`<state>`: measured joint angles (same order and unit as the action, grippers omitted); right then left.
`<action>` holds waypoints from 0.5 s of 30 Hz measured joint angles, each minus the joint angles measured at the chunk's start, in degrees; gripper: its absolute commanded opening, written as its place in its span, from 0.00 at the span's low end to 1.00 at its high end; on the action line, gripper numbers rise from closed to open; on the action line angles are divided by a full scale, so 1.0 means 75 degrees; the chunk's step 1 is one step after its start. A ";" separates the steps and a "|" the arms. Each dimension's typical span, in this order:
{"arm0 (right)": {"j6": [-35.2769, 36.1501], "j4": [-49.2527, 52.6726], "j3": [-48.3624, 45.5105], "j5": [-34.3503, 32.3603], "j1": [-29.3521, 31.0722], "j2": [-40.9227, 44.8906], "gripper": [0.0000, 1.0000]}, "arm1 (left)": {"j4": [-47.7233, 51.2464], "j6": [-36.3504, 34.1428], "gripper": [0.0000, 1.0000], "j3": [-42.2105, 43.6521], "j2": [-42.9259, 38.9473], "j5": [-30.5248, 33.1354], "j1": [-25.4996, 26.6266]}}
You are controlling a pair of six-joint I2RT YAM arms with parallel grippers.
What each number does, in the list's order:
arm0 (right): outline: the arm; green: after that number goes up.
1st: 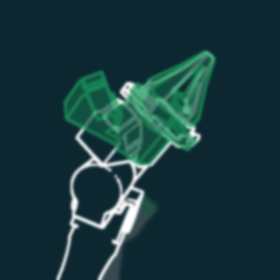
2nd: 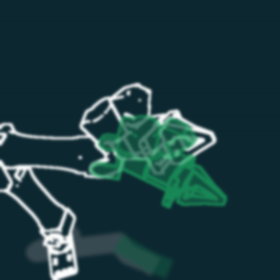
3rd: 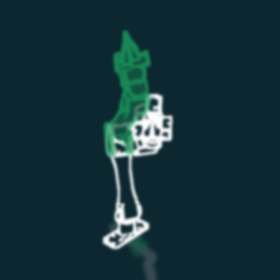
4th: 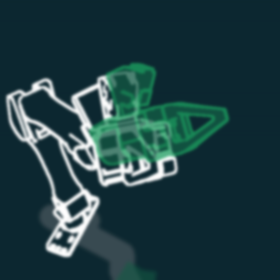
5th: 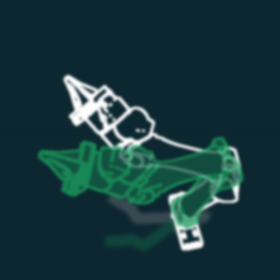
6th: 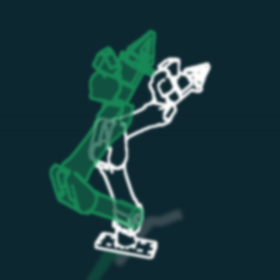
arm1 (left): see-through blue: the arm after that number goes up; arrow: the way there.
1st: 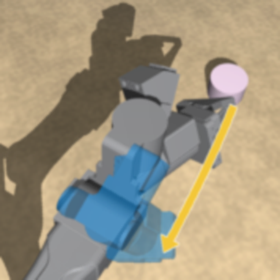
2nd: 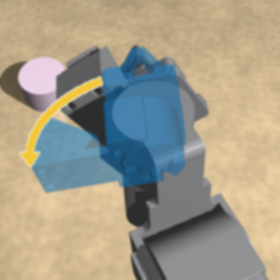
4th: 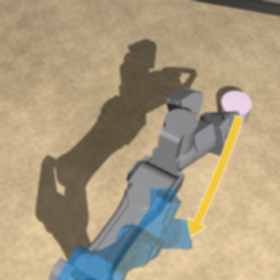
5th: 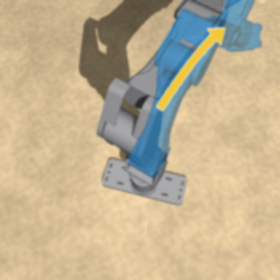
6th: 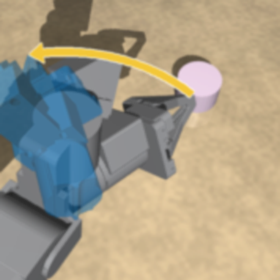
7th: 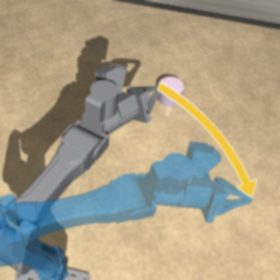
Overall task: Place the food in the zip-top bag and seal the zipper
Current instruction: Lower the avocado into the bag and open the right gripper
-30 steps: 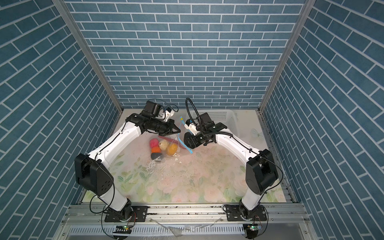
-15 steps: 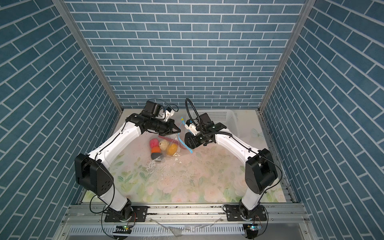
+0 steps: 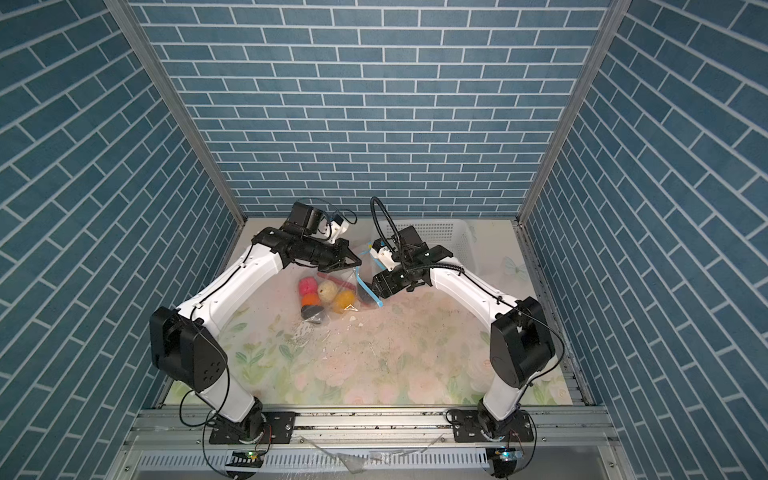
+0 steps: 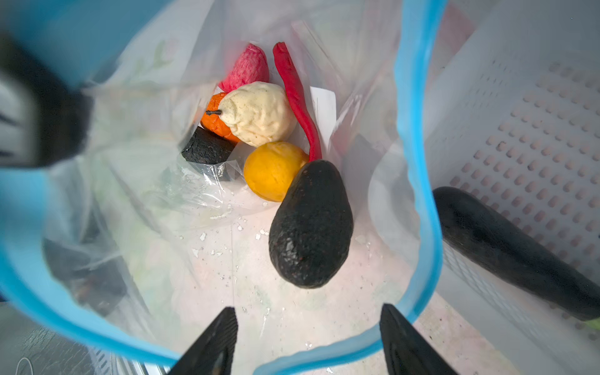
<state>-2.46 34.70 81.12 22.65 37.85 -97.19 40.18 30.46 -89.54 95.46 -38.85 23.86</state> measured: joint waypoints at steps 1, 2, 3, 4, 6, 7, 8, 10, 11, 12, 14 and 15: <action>0.0000 0.0000 0.0000 0.0000 -0.0003 0.0000 0.71 | -0.0003 0.0000 0.00 0.0003 0.0000 0.0000 0.0000; 0.0000 0.0000 0.0000 0.0000 0.0000 0.0000 0.71 | -0.0009 0.0000 0.00 0.0003 0.0000 0.0000 0.0000; 0.0000 0.0000 0.0000 0.0000 0.0000 0.0000 0.71 | -0.0009 0.0000 0.00 0.0003 0.0000 0.0000 0.0000; -0.0003 0.0000 0.0000 0.0000 0.0000 0.0000 0.70 | -0.0012 0.0000 0.00 0.0003 0.0000 0.0000 0.0000; 0.0000 0.0003 0.0000 0.0003 0.0000 0.0000 0.69 | -0.0020 0.0000 0.00 0.0003 0.0000 0.0000 0.0000; -0.0003 0.0006 0.0000 0.0003 0.0000 0.0000 0.68 | -0.0023 0.0000 0.00 0.0003 0.0000 0.0000 0.0000; -0.0003 0.0017 0.0000 0.0003 0.0000 0.0000 0.68 | -0.0026 0.0000 0.00 0.0003 0.0000 0.0000 0.0000; -0.0003 0.0093 0.0003 0.0000 -0.0003 0.0009 0.68 | -0.0023 -0.0003 0.00 0.0003 0.0000 0.0003 0.0000; 0.0000 0.0122 0.0000 -0.0015 0.0000 0.0017 0.68 | -0.0023 -0.0003 0.00 0.0003 0.0000 0.0003 0.0000; 0.0000 0.0149 0.0000 -0.0052 0.0000 0.0050 0.68 | -0.0023 -0.0003 0.00 0.0003 0.0000 0.0003 0.0000; -0.0003 0.0210 0.0000 -0.0137 -0.0003 0.0175 0.68 | -0.0020 -0.0006 0.00 0.0003 0.0000 0.0006 0.0000; 0.0000 0.0256 0.0000 -0.0178 -0.0003 0.0271 0.68 | -0.0020 -0.0006 0.00 0.0003 0.0000 0.0006 -0.0006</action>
<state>-2.46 36.62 81.12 21.32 37.82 -95.15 40.03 30.41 -89.52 95.46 -38.81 23.81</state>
